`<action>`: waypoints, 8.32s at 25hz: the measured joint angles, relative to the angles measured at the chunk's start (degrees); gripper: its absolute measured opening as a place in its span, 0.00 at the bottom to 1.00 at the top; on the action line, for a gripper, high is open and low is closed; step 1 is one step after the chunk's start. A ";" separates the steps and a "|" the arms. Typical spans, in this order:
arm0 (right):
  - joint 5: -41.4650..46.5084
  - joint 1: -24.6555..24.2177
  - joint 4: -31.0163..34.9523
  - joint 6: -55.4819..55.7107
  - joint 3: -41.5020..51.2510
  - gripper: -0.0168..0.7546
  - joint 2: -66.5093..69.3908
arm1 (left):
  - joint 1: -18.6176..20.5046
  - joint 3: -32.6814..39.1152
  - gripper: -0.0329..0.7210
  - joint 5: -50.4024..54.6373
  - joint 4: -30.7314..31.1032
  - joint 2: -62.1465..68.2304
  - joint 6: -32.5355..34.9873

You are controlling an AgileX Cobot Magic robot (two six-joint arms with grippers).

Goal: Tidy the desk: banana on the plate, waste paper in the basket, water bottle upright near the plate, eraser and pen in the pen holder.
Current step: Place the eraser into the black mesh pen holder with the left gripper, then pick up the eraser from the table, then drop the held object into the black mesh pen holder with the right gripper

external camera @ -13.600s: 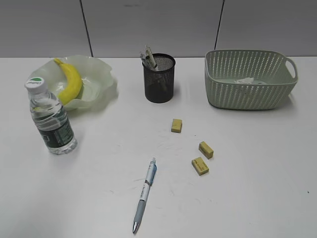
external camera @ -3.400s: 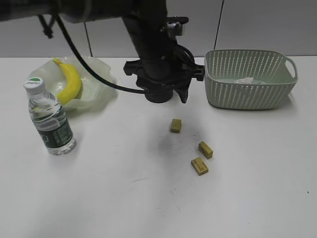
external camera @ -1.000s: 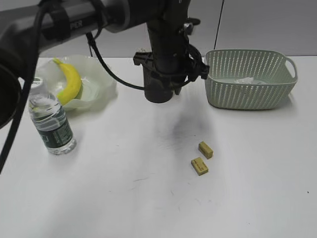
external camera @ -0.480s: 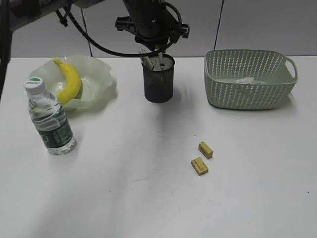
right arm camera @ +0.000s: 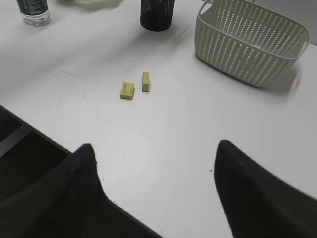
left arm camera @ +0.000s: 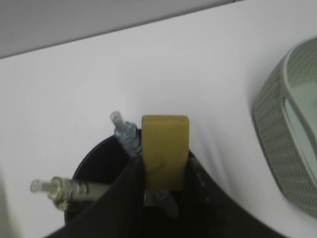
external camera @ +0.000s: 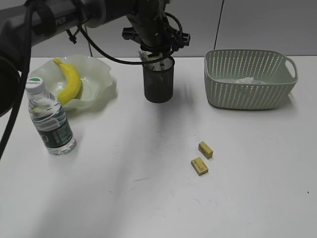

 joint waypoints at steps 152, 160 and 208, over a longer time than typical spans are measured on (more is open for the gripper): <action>-14.74 -0.84 1.30 -2.36 -44.69 0.62 115.60 | -3.71 101.26 0.45 11.95 -4.63 -139.41 10.77; -14.85 -0.84 3.02 -3.06 -44.69 0.62 118.49 | -3.71 101.26 0.45 11.95 -4.63 -139.41 10.77; -48.94 -0.84 5.64 -3.25 -68.64 0.18 125.60 | -3.71 101.26 0.45 11.95 -4.63 -139.41 10.77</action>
